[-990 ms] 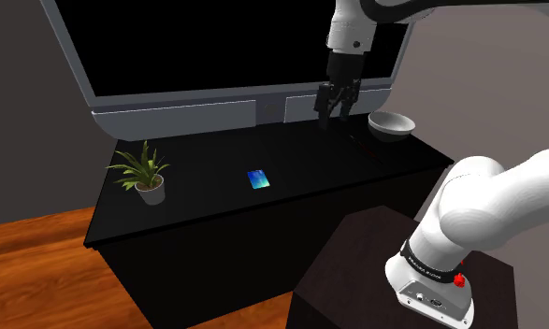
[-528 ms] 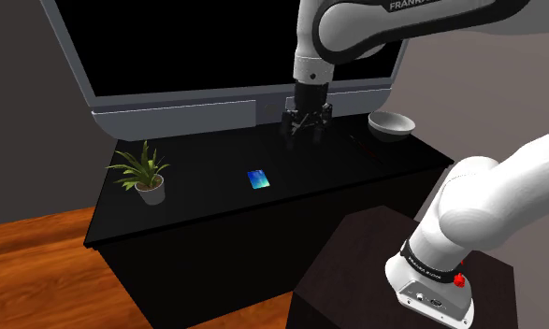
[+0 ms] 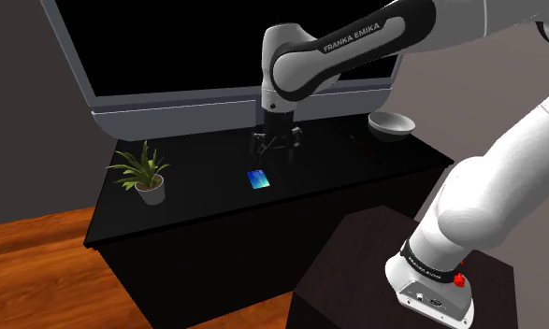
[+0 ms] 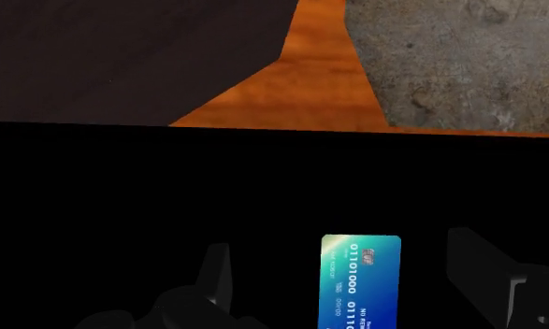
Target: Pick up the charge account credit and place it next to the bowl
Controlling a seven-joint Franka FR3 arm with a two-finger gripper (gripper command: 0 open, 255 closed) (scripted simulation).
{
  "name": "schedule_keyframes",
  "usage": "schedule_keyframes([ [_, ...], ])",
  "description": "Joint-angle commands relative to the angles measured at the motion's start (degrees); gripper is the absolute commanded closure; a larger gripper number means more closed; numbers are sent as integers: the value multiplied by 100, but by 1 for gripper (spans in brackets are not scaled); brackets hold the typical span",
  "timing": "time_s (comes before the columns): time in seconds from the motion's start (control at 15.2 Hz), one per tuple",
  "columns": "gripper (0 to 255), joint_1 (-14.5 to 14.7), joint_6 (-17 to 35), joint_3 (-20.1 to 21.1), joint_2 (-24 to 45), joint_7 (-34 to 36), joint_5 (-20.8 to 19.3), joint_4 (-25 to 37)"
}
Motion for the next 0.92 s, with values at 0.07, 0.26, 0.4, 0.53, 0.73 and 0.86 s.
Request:
schedule_keyframes([
  [0.07,0,-16,400,146,741,552,-58,311],
  [0.26,0,-5,624,179,1068,770,-100,398],
  [0.4,0,6,783,191,1139,775,-101,311],
  [0.53,0,17,942,203,1216,781,-104,229],
  [0.73,0,31,1148,218,1321,790,-109,128],
  [0.86,0,31,1148,218,1322,790,-110,129],
])
